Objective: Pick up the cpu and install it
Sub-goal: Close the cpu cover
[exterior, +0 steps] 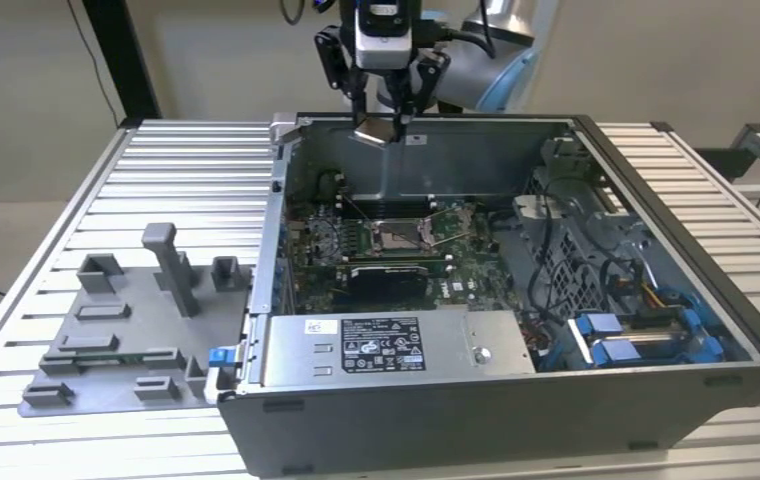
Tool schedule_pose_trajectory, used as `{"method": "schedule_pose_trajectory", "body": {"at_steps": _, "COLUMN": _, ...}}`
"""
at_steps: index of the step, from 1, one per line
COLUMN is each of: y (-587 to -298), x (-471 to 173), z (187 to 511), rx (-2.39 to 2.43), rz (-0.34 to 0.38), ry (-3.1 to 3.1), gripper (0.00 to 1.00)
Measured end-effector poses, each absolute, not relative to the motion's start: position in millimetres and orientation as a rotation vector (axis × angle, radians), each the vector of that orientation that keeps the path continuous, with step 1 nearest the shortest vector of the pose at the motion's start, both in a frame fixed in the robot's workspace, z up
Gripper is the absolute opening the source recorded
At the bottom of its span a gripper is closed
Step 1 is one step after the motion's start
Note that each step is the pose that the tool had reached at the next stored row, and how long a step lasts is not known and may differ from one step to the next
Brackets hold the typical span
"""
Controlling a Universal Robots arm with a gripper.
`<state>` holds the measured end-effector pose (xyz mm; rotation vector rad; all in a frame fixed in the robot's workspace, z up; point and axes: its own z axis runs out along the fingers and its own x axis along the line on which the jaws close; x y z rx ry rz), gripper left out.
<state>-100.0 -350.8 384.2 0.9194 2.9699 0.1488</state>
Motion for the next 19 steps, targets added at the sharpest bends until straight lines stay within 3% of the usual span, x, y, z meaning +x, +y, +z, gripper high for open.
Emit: {"method": "schedule_pose_trajectory", "body": {"at_steps": 19, "y": -350.8, "x": -100.2, "z": 384.2, "rx": 1.177, "rz": 0.145, "ry": 2.87, "gripper": 0.0}}
